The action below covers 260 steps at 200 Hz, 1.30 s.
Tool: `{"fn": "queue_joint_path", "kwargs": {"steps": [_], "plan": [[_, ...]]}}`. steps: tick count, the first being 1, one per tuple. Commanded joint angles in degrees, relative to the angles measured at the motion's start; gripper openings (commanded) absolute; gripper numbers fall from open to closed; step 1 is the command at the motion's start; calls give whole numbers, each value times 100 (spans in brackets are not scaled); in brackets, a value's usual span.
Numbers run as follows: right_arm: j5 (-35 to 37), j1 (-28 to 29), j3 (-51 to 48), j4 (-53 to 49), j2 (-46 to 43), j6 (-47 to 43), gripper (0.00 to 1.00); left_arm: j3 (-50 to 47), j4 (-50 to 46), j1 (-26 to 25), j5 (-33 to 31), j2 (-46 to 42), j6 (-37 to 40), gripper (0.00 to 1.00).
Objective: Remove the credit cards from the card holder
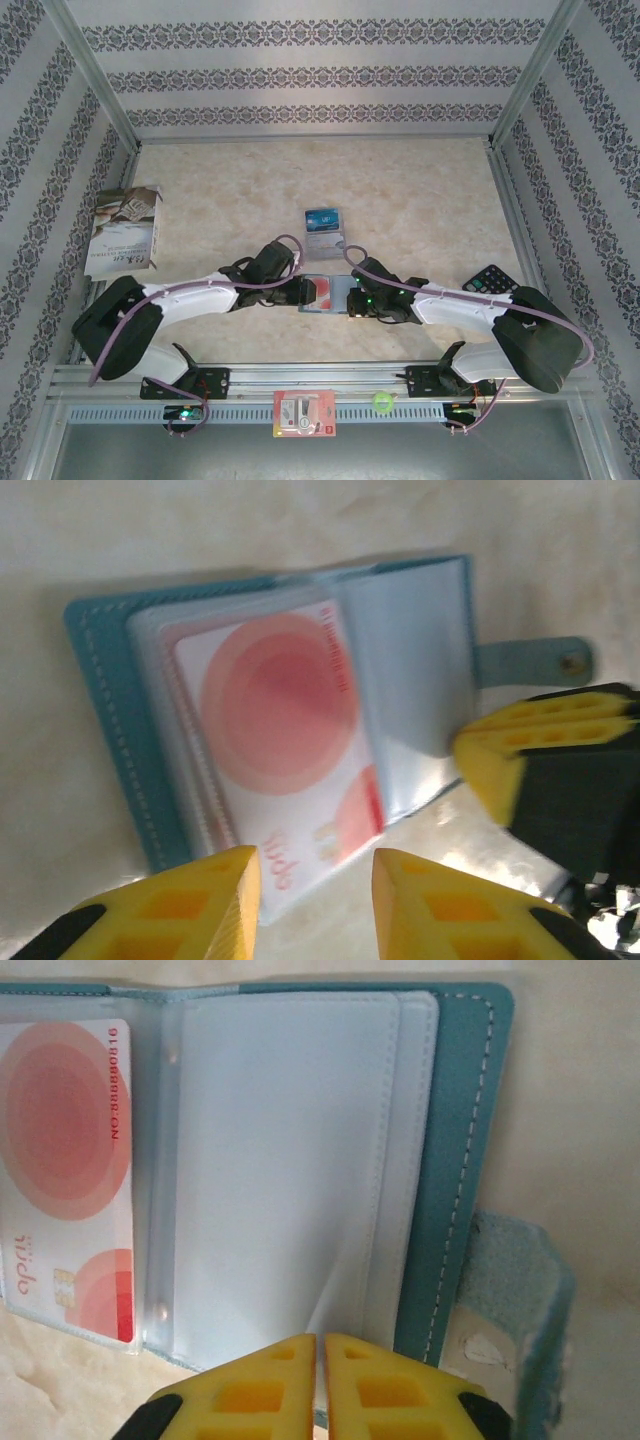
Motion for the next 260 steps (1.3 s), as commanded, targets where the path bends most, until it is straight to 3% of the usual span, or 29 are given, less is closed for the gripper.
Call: {"fn": "queue_joint_path", "kwargs": {"steps": [1,37,61,85,100,135,260], "plan": [[210,72,233,-225,-287,-213,15,122,-12,44,25,-194,252,38],[-260,80,605,-275,-728,-460,26,424,-155,36,-64,143,738,43],[-936,-52,728,206,-433,-178,26,458,-85,44,-376,257,1025,47],[-1359,-164,819,768,165,78,22,441,55,86,-517,464,1098,44],[-1434,-244,826,977,455,233,21,395,174,154,-508,592,1054,39],[-1550,-448,703,1233,792,357,20,353,311,166,-488,797,1050,39],[-1675,-648,484,1397,1394,371,21,244,-440,165,-972,990,904,26]]}}
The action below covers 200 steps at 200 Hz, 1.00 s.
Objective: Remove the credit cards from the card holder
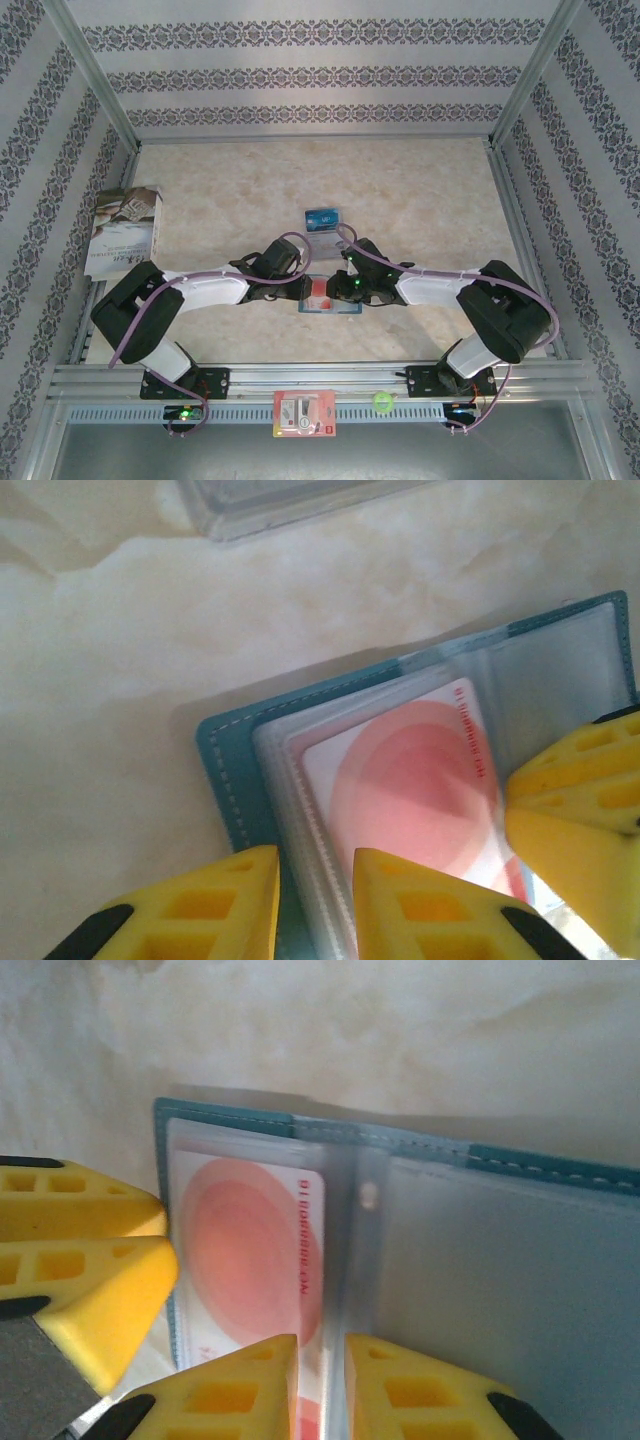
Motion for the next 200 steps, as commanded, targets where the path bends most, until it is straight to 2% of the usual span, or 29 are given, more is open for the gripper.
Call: {"fn": "queue_joint_path", "kwargs": {"steps": [1,58,97,184,200], "plan": [[-93,-40,-105,145,121,49,21,-87,-338,53,-117,129,22,26],[-396,-53,-202,669,331,167,17,-141,-303,44,123,344,-59,22],[-279,-58,-351,748,254,250,0,-180,-345,27,103,277,-116,20],[370,-105,-684,4,-717,144,0,-341,-384,36,129,-52,-286,20],[393,-103,-621,-123,-767,70,0,-317,-375,36,196,-108,-304,27]]}}
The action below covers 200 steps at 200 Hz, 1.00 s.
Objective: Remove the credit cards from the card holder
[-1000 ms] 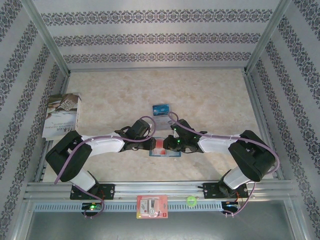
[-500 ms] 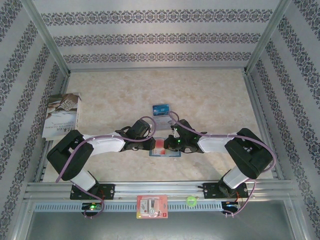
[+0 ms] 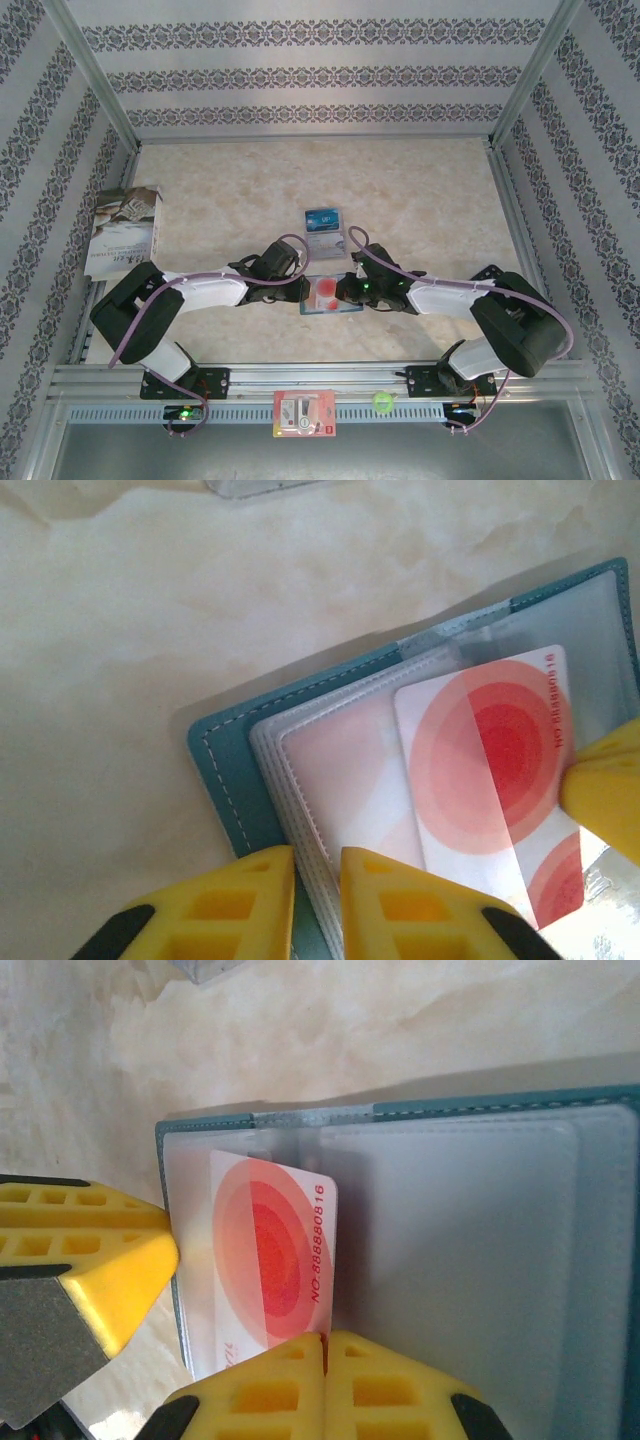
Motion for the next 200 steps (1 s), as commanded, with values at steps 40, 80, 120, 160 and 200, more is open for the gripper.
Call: {"fn": "queue_joint_path", "kwargs": {"steps": [40,80,120,160,200], "plan": [[206,-15,67,-483,-28,-260,0,-111,-463,36,-42,-629,-41,36],[166,-22,49,-420,48,-331,0,220,-11,-76,346,-238,-39,32],[122,-17,14,-337,87,-349,6,577,74,-262,368,187,127,32],[77,-31,32,-279,134,-328,20,888,-671,-263,34,540,303,22],[-5,-48,23,-149,235,-295,26,938,-945,-263,33,815,325,18]]}}
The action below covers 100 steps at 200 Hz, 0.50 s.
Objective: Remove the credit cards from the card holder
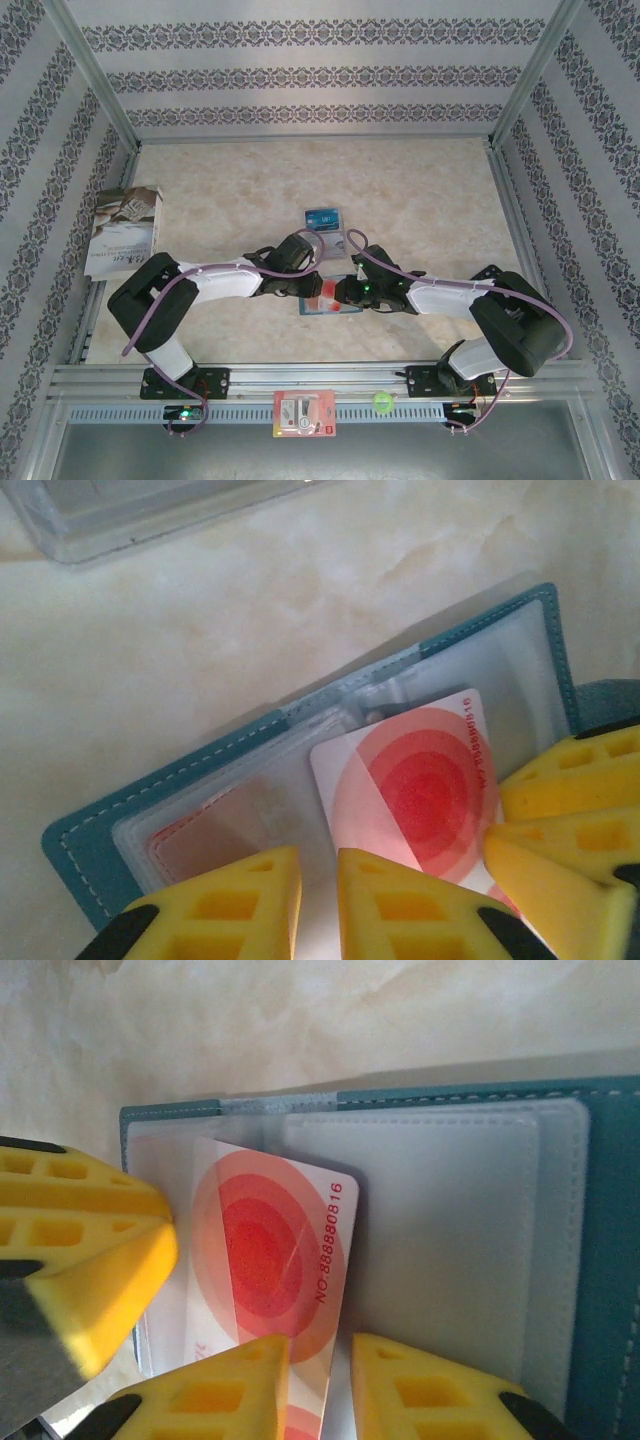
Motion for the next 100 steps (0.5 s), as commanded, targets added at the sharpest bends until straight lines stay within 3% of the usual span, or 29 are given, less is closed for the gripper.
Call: {"fn": "queue_joint_path", "kwargs": {"steps": [1,31,79,100], "plan": [[-54,-42,21,14,157,-18,26,96,-569,-57,-93,220,155,18],[-217,-45,38,213,229,13,23,152,-698,-57,16,450,214,17],[120,-99,-115,-48,-55,44,0,46,-682,-52,-23,386,185,16],[311,-196,-309,-298,-372,50,0,-18,-661,-15,-4,336,176,17]]}}
